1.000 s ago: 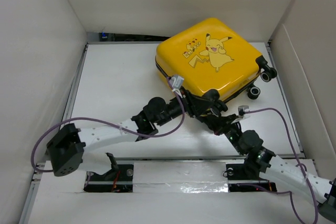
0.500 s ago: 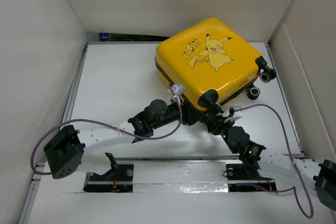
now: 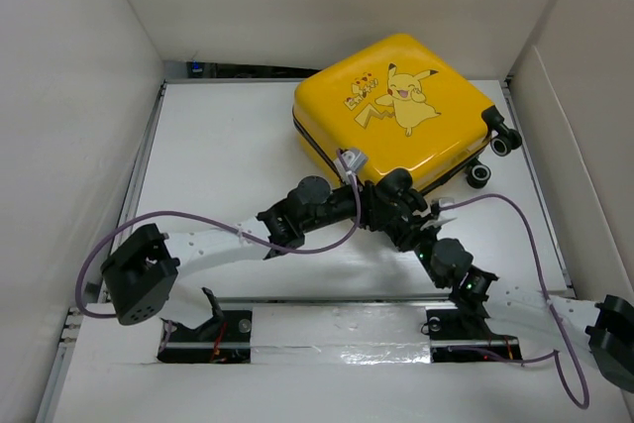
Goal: Pack the luggage
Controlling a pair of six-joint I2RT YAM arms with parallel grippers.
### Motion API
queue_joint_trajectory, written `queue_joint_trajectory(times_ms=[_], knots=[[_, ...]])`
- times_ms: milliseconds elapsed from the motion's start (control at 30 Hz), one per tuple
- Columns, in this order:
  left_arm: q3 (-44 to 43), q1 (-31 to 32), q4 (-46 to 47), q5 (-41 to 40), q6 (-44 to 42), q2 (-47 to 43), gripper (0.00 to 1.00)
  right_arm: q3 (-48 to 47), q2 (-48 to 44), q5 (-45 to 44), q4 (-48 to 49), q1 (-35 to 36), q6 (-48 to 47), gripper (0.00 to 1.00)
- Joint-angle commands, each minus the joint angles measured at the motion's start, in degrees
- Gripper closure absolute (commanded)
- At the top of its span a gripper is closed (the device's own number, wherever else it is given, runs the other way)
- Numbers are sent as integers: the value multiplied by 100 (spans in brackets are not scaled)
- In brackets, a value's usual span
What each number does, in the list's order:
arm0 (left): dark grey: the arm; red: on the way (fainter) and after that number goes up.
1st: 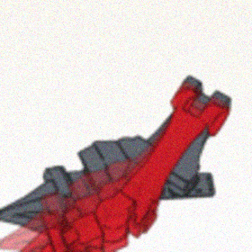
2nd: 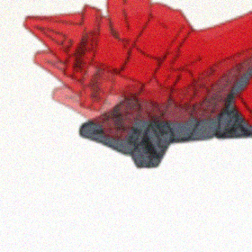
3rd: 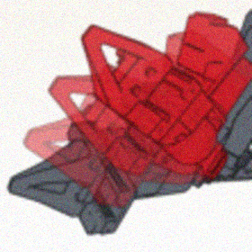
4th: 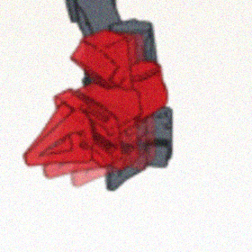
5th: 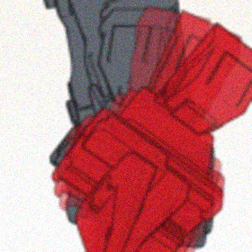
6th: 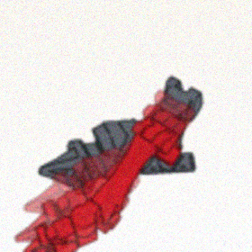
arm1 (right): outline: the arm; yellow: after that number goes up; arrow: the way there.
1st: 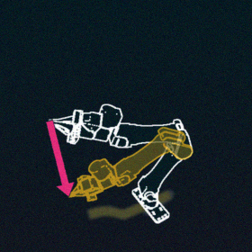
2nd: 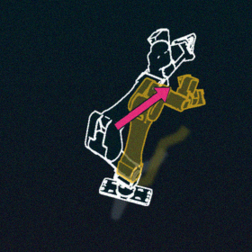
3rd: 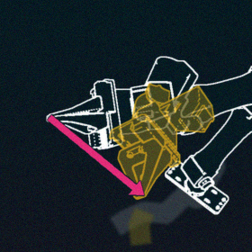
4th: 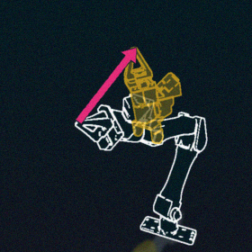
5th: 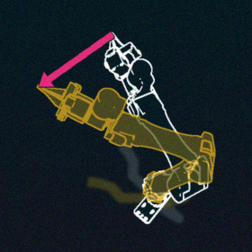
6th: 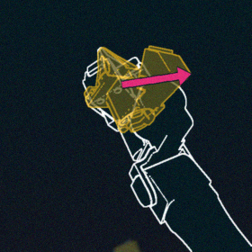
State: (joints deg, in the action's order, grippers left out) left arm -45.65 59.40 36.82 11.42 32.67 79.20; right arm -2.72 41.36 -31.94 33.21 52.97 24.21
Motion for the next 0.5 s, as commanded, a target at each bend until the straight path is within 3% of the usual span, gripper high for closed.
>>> queue_joint_trajectory(times_ms=[0, 200, 300, 467], knots=[[-374, 2, 317, 229, -111, 122, 52, -44, 362, -84, 985, 47, -179, 74], [-594, 2, 317, 405, -85, 342, 51, 61, 531, -338, 1425, 266, -145, 99], [-910, 2, 168, 484, -94, 500, 51, 96, 530, -541, 1565, 520, -65, 100], [-1568, 2, 80, 633, 47, 869, 51, -184, 1529, -1208, 2302, 1555, -363, 100]])
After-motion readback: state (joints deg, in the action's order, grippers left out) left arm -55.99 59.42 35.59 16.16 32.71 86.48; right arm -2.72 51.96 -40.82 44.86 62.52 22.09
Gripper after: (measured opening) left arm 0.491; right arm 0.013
